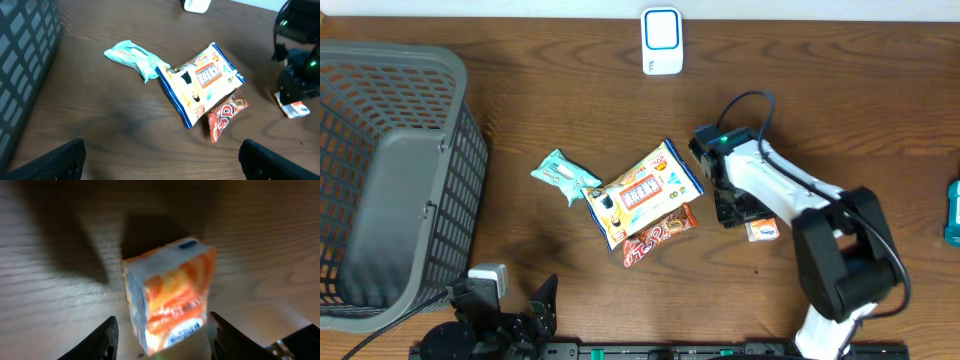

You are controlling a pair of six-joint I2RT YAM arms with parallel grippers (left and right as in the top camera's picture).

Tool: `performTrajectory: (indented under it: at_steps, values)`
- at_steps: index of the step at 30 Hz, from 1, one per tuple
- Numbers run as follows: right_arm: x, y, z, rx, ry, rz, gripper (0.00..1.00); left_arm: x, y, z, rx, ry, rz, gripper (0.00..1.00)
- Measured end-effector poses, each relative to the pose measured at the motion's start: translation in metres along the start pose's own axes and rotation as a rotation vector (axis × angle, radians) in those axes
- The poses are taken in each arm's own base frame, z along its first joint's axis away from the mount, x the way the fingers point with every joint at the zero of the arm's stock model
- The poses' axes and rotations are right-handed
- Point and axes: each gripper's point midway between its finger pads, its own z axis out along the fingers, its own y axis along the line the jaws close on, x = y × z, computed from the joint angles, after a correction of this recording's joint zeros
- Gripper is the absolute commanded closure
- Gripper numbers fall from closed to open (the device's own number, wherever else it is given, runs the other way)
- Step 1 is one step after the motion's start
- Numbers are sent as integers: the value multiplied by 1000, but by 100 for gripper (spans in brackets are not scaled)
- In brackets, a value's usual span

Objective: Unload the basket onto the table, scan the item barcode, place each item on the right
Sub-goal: 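Reach the right gripper to the small orange pack and grasp it, then lift the orange pack and carry it toward the scanner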

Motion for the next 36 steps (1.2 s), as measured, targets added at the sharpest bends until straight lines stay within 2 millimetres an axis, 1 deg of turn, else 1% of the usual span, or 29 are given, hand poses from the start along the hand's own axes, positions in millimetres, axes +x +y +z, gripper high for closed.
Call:
performTrajectory:
  at_steps: [2,3,4,7,8,14,15,17,19,22,24,26,30,31,34,36]
  values:
    - [2,2,7,9,14,-6,48,0,0,0,0,0,0,2]
    - [3,2,10,13,19,-8,51,0,0,0,0,0,0,2]
    - [4,2,14,18,27,-12,60,0,0,0,0,0,0,2]
    - [5,3,22,33,37,-19,91,0,0,0,0,0,0,2]
    - [4,3,23,39,35,-20,99,0,0,0,0,0,0,2]
    - [3,4,21,33,30,-10,99,0,0,0,0,0,0,2]
    - [2,5,20,20,35,-6,99,0,0,0,0,0,0,2]
    - [8,12,12,-45,89,1,98,0,0,0,0,0,0,2]
    - [14,22,-2,-138,162,21,98,0,0,0,0,-1,0,2]
    - [13,37,-39,-325,249,107,98,0,0,0,0,0,0,2]
    - [12,45,-66,-460,324,213,98,0,0,0,0,0,0,2]
    - [14,49,-87,-552,418,335,98,0,0,0,0,0,0,2]
    - [32,49,-112,-626,682,596,98,0,0,0,0,0,0,2]
    - [32,50,-118,-644,747,672,98,0,0,0,0,0,0,2]
    - [26,55,-131,-698,869,830,98,0,0,0,0,0,0,2]
    - [12,59,-135,-749,897,916,98,0,0,0,0,0,0,2]
